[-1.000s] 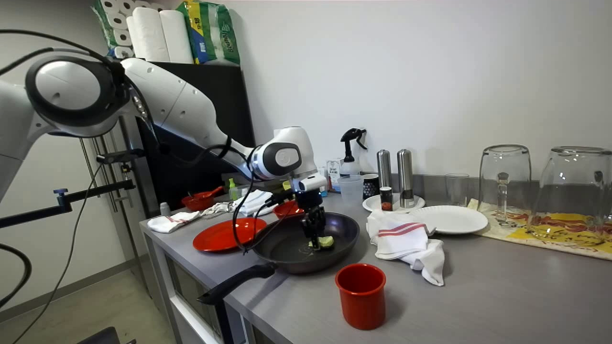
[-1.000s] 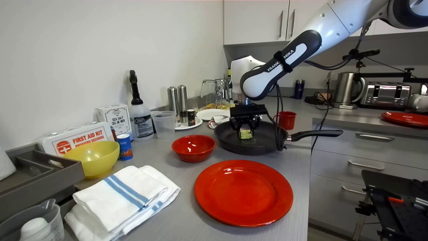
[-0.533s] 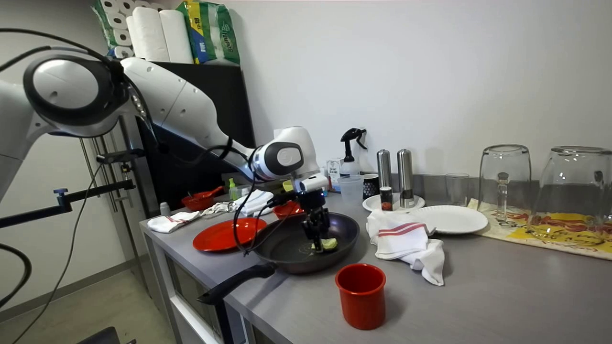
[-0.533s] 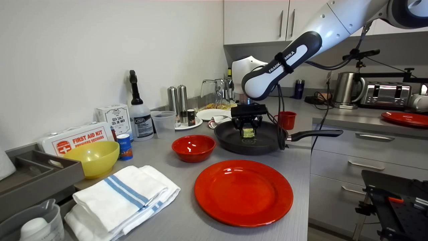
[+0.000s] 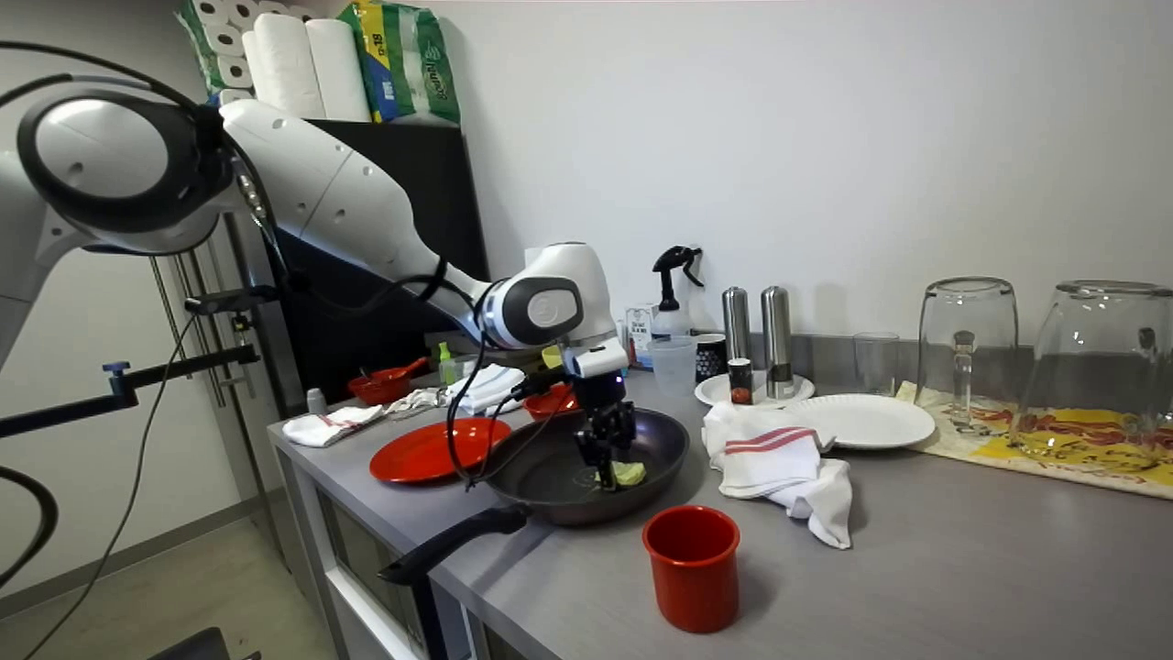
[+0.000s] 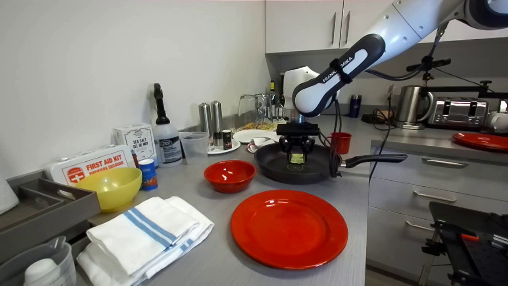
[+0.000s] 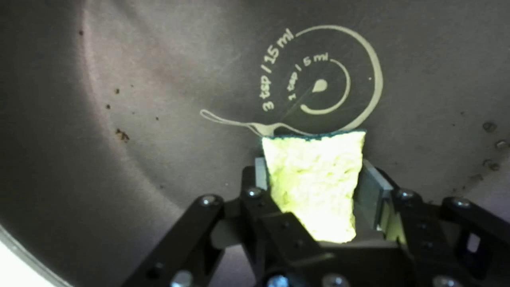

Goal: Wipe the pan with the sponge

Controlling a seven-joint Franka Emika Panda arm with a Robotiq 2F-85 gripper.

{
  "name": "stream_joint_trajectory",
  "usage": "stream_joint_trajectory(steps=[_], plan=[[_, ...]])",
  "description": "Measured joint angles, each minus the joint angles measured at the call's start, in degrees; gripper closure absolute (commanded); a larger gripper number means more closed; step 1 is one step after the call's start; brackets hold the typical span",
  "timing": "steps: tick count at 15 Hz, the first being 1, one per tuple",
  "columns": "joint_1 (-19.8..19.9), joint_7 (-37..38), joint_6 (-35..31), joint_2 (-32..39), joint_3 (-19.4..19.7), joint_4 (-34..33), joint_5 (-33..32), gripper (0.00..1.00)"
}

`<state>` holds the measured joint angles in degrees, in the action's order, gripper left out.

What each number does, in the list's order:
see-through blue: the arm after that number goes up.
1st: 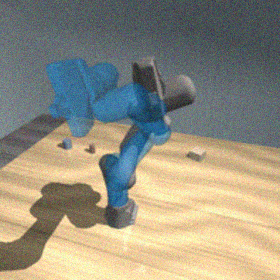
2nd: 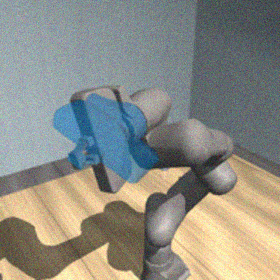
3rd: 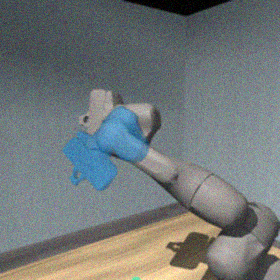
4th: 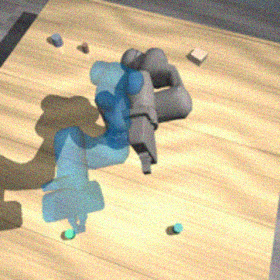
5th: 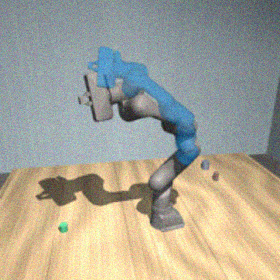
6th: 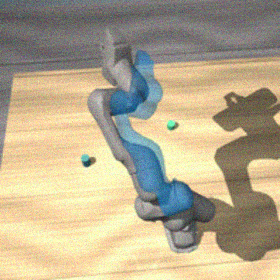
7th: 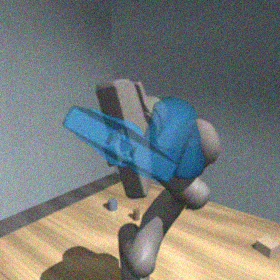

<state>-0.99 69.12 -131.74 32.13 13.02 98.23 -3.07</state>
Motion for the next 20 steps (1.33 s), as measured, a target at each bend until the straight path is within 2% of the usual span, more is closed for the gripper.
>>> stream_joint_trajectory(steps=[10,20], plan=[[3.1,2.8,0.3,-4.0,0.2,6.0,3.5,0.72],[3.7,3.2,-0.6,-5.2,-0.5,7.8,4.2,0.72]])
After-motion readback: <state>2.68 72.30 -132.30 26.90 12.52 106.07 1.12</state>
